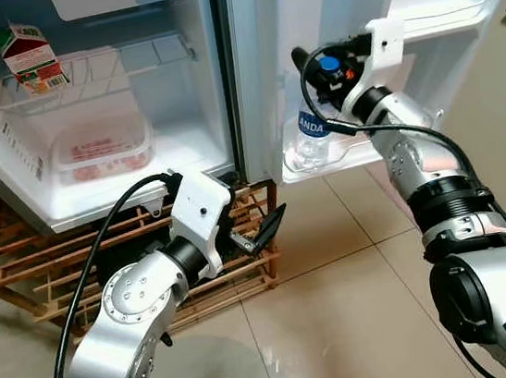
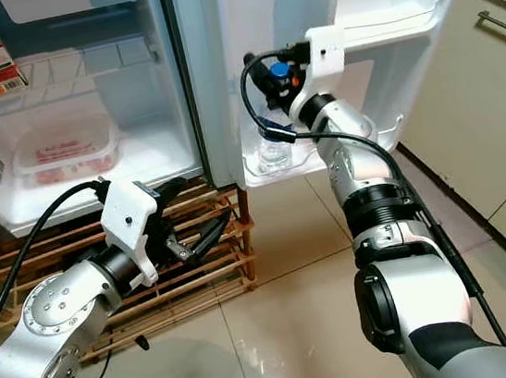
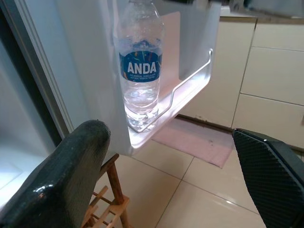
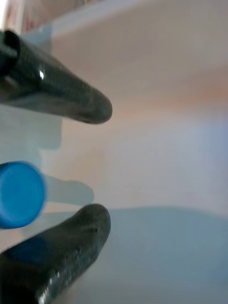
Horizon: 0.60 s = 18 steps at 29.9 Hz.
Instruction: Restocking fridge
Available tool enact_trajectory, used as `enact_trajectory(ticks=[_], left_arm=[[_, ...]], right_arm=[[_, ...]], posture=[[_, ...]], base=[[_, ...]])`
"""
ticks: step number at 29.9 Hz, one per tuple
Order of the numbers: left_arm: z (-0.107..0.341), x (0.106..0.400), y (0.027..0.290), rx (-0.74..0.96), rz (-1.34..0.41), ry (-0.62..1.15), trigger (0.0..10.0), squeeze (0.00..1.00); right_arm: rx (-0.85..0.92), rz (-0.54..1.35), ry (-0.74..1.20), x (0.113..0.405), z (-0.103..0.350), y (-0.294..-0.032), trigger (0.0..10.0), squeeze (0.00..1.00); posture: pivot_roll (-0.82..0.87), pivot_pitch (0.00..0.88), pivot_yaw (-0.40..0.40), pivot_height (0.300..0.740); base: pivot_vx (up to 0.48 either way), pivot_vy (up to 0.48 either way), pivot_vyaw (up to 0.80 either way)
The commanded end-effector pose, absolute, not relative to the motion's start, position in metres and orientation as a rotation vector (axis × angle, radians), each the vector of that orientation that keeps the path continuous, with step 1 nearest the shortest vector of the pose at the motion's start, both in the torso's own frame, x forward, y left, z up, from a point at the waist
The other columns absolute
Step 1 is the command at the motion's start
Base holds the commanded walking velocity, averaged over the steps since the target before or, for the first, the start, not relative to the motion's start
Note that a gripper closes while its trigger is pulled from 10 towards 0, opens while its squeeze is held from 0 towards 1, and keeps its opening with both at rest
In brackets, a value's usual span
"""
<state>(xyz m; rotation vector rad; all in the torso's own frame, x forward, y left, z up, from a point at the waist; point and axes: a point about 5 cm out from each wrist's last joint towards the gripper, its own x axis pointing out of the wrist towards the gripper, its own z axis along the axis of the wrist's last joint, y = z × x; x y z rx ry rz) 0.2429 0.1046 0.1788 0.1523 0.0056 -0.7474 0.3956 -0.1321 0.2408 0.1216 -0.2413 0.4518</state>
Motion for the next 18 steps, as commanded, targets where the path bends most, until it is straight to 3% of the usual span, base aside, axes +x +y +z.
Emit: enact_trajectory(ticks=[1,2,13,15,18], left_arm=[[0.179,0.244,0.104,0.16,-0.757,0.002,10.0,0.0],[0.179,0.244,0.104,0.16,-0.755,-0.001,10.0,0.0],[0.173,0.252,0.114,0.166,-0.601,0.005,10.0,0.0],[0.174,0.256,0.124,0.154,-0.497,-0.008,10.0,0.0],[0.174,0.256,0.128,0.118,-0.469,-0.01,10.0,0.0]], right_arm=[[0.054,0.467,-0.299,0.392,0.253,-0.132,10.0,0.5],[0.052,0.46,-0.322,0.39,0.257,-0.134,10.0,0.0],[0.071,0.457,-0.496,0.335,0.282,-0.134,10.0,0.0],[0.132,0.395,-0.492,0.305,0.278,-0.136,10.0,0.0],[0.151,0.383,-0.447,0.284,0.263,-0.133,10.0,0.0]], posture=[[0.02,0.019,0.019,0.74],[0.02,0.016,0.017,0.74],[0.03,0.0,0.002,0.74],[0.03,0.002,0.001,0.74],[0.02,0.005,0.002,0.74]], base=[[0.0,0.0,0.0],[0.0,0.0,0.0],[0.0,0.0,0.0],[0.0,0.0,0.0],[0.0,0.0,0.0]])
